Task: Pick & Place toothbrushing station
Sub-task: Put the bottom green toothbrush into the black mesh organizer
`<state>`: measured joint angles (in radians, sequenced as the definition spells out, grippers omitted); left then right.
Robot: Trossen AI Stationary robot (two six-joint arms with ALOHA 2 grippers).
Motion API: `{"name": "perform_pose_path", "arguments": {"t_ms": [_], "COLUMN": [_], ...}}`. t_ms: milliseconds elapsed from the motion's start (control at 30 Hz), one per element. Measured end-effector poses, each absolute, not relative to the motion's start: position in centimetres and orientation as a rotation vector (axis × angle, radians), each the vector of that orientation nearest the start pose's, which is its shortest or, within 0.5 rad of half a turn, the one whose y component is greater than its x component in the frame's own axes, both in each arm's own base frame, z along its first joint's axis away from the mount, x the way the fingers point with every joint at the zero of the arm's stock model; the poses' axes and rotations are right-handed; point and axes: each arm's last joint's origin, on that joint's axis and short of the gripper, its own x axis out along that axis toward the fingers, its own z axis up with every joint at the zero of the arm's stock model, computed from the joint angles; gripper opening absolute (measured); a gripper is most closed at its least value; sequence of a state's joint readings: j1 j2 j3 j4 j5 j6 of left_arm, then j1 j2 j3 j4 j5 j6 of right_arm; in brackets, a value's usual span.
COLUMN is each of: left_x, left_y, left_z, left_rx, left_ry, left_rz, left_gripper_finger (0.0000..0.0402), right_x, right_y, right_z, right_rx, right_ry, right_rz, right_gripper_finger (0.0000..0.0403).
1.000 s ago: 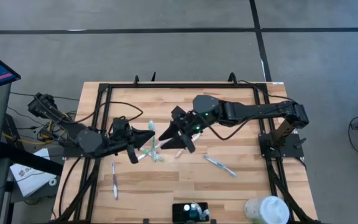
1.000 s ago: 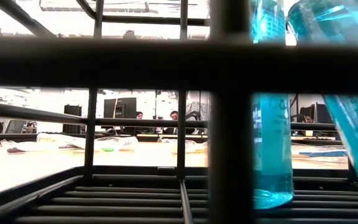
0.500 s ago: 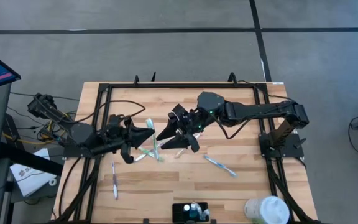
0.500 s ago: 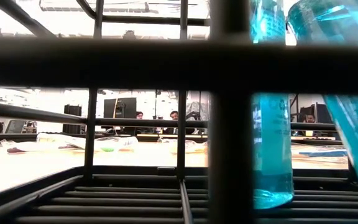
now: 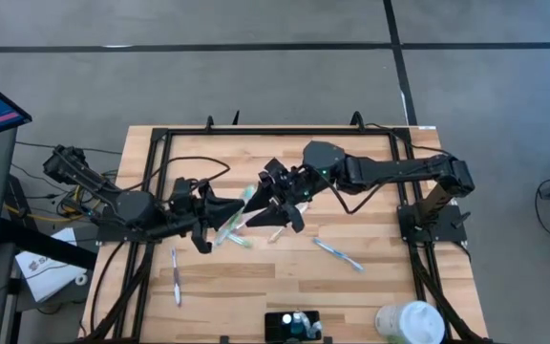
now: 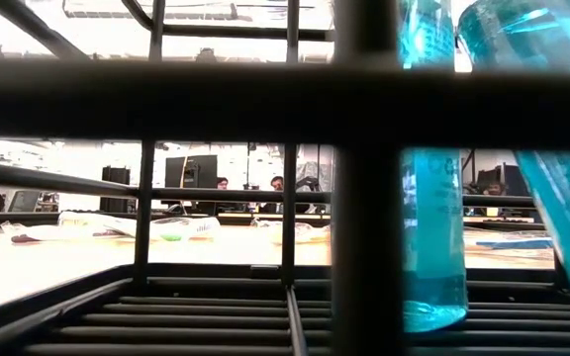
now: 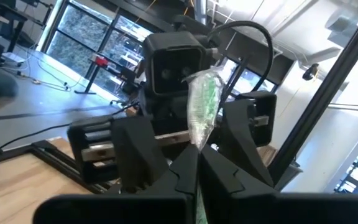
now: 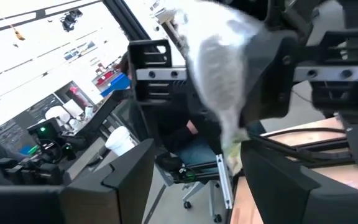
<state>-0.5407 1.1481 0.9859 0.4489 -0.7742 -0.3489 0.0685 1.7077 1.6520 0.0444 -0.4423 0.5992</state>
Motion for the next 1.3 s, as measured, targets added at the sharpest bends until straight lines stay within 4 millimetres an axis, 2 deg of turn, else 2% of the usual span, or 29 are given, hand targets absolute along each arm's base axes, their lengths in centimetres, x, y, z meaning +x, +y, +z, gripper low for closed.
{"name": "perform_pose_path", "arguments": {"t_ms": [567, 800, 1033, 1300], "left_x": [22.1, 22.8, 23.1, 23.3], "left_y": [-11.0, -11.2, -11.3, -10.8], "left_z": [39.4, 39.1, 38.9, 39.1], "left_rx": [-0.554, -0.560, -0.560, -0.569], "left_ry": [-0.316, -0.323, -0.328, -0.351], "left_rz": [0.175, 0.179, 0.193, 0.192], "left_gripper_finger": [0.0001, 0.0001, 0.0000, 0.0000], "right_x": [39.7, 39.7, 39.7, 39.6], "right_y": [3.8, 4.2, 4.1, 4.4], "right_z": [41.0, 41.7, 41.6, 41.1], "right_rx": [0.583, 0.561, 0.560, 0.567], "right_ry": [0.146, 0.069, 0.076, 0.137], "right_rz": [0.435, 0.443, 0.442, 0.442], "right_gripper_finger": [0.0230, 0.0230, 0.0230, 0.0199]}}
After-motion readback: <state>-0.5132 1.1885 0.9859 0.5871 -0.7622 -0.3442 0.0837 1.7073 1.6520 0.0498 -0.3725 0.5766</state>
